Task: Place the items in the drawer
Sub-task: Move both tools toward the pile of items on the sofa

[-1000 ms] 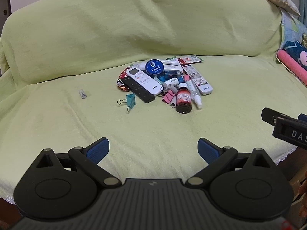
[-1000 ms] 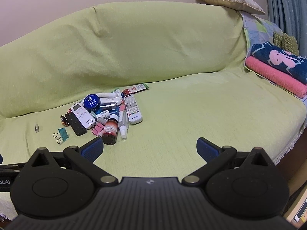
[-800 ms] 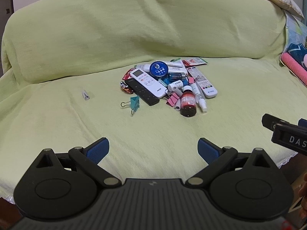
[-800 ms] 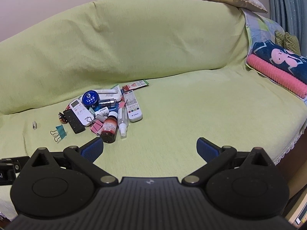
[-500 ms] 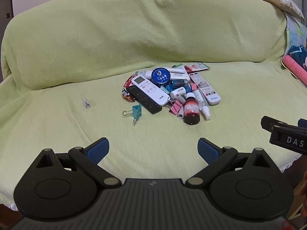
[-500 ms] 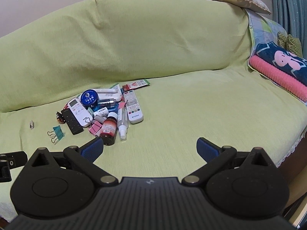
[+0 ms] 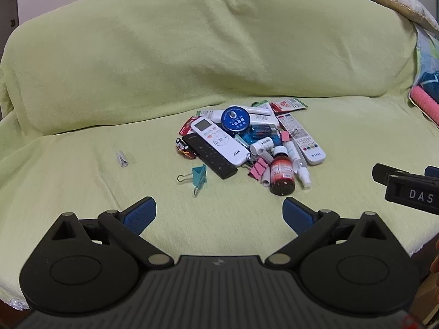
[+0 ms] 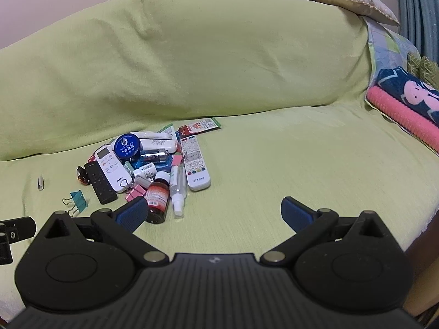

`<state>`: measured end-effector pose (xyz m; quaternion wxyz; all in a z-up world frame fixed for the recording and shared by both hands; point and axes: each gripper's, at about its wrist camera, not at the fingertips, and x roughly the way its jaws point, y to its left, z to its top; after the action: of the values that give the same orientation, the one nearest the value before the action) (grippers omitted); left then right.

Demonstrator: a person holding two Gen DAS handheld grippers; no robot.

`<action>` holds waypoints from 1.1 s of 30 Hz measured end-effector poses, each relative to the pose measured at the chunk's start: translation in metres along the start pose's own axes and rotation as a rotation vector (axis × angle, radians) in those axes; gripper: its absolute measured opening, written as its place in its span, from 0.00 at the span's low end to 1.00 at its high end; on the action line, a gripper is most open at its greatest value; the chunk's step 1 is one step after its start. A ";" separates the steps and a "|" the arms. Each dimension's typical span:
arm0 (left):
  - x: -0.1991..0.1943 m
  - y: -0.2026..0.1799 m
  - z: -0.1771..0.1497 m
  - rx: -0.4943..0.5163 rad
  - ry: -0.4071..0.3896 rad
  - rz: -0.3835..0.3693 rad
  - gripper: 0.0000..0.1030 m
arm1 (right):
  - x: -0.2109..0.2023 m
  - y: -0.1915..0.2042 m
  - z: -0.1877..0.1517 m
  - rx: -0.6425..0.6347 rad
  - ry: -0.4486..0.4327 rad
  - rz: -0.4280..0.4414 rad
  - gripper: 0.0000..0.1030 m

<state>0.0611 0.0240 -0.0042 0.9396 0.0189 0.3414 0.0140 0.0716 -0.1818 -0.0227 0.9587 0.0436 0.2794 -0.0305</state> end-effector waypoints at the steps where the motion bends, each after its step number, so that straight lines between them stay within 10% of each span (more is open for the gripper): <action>1: 0.003 0.001 0.001 -0.002 -0.001 0.003 0.96 | 0.003 0.001 0.001 -0.002 0.000 0.002 0.99; 33: 0.100 -0.015 0.022 0.000 0.046 -0.037 0.96 | 0.111 0.011 0.007 -0.062 0.076 -0.019 0.99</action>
<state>0.1521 0.0123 -0.0517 0.9316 0.0120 0.3633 -0.0030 0.1700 -0.1757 -0.0762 0.9480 0.0125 0.3167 -0.0295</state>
